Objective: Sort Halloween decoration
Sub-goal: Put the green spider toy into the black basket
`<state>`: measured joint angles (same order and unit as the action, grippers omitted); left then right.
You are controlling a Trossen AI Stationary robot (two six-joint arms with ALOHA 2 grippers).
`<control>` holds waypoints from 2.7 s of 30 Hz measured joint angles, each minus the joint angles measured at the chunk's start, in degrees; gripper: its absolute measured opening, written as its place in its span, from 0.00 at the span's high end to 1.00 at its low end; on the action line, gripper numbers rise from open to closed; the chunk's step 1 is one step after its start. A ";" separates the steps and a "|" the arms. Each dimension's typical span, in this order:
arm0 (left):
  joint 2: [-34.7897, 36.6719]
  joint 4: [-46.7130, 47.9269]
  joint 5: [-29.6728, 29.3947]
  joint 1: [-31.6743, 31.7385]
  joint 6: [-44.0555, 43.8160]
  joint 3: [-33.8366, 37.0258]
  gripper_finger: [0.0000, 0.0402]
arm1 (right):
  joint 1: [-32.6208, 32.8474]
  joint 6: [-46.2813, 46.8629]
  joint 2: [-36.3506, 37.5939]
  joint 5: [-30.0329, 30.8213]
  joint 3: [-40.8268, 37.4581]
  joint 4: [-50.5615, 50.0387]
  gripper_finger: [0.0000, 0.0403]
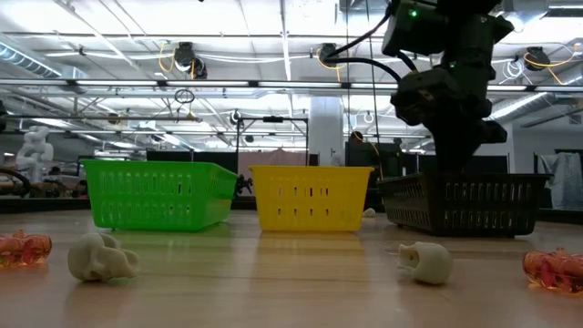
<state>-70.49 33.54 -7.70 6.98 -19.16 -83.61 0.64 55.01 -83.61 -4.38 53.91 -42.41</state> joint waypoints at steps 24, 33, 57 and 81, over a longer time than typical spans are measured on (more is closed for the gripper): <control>-0.01 3.14 -1.52 -0.37 -4.16 0.00 0.98 | 0.00 1.54 9.90 0.44 -0.02 1.03 0.81; -0.01 17.92 -2.29 1.11 -9.55 0.00 0.98 | -0.07 1.06 17.67 3.26 -0.02 2.97 0.81; -12.86 38.06 0.18 11.95 -15.03 0.06 0.97 | -0.09 1.29 20.55 5.83 0.00 4.41 0.81; -15.81 29.66 4.94 13.14 -15.92 18.88 0.61 | -0.08 -0.16 20.50 6.59 0.00 3.13 0.81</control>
<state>-86.30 63.20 -2.76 20.12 -35.08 -64.74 0.57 54.85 -63.11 2.20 53.91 -39.28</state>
